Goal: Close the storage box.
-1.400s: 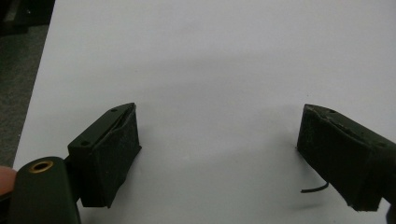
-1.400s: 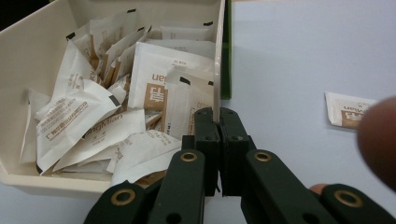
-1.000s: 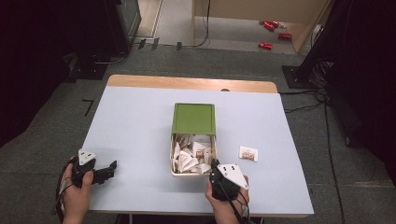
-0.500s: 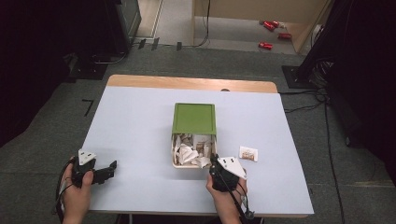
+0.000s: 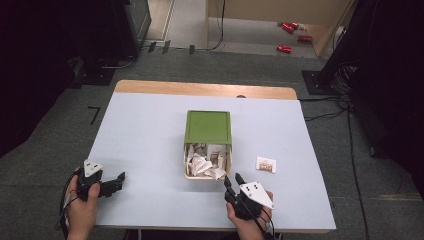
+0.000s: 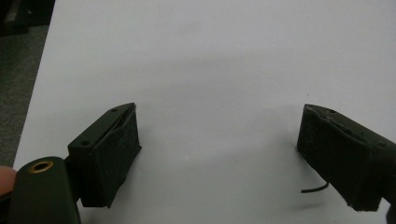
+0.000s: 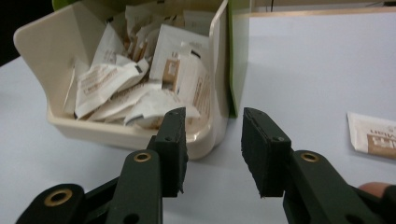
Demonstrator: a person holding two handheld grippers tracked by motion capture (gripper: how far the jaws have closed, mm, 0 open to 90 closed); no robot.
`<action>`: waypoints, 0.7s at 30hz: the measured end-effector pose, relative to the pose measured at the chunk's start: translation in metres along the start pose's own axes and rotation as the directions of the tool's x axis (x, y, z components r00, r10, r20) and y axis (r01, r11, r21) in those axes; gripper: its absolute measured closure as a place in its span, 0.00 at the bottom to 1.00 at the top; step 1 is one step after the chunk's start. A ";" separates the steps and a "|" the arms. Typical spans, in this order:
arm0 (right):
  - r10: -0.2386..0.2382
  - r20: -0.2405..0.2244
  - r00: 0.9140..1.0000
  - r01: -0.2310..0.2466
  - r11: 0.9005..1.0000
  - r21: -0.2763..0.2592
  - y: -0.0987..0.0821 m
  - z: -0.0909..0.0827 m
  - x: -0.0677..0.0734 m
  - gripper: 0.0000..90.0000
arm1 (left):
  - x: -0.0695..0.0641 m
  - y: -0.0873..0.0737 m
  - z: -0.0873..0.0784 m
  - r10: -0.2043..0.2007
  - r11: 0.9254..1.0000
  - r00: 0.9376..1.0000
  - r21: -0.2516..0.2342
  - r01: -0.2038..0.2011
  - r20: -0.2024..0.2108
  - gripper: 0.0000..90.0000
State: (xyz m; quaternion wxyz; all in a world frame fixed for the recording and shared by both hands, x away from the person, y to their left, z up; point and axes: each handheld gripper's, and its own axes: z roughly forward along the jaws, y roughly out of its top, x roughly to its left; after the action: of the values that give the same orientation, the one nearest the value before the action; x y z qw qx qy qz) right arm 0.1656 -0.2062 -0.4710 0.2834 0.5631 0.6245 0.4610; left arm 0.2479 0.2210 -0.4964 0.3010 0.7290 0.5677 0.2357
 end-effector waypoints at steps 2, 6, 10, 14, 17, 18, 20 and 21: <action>-0.015 -0.010 1.000 0.016 1.000 0.019 -0.003 0.001 0.003 0.69 | 0.000 0.000 0.000 0.001 1.000 1.000 0.000 -0.001 0.000 0.15; -0.046 -0.019 0.999 0.046 0.998 0.052 -0.010 0.007 0.012 0.69 | 0.000 0.000 0.000 -0.001 1.000 1.000 -0.001 0.001 0.000 0.15; -0.053 0.003 0.999 0.053 0.997 0.053 -0.012 0.013 0.017 0.67 | 0.000 0.000 0.000 -0.002 1.000 1.000 -0.001 0.002 0.002 0.15; -0.067 0.018 0.998 0.066 0.997 0.044 -0.011 0.016 0.018 0.68 | 0.000 0.000 0.000 0.000 1.000 1.000 0.000 0.000 0.000 0.15; -0.063 0.027 0.998 0.062 0.997 0.048 -0.009 0.019 0.019 0.68 | 0.000 0.000 0.000 -0.001 1.000 1.000 0.000 0.001 0.000 0.15; -0.063 0.035 0.997 0.062 0.997 0.046 -0.008 0.021 0.019 0.69 | 0.000 0.000 0.000 0.000 1.000 1.000 0.000 0.000 0.000 0.15; -0.053 0.044 0.998 0.052 0.998 0.040 -0.007 0.025 0.018 0.69 | 0.000 0.000 0.000 0.001 1.000 1.000 0.000 -0.001 0.000 0.15; -0.050 0.048 0.998 0.048 0.998 0.036 -0.006 0.027 0.018 0.69 | 0.000 0.000 0.000 0.001 1.000 1.000 0.000 -0.001 0.000 0.15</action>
State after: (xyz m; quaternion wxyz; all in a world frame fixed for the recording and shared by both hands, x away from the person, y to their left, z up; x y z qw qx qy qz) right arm 0.1834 -0.1819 -0.4847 0.2999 0.5635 0.6389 0.4294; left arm 0.2479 0.2210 -0.4965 0.3009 0.7292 0.5675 0.2360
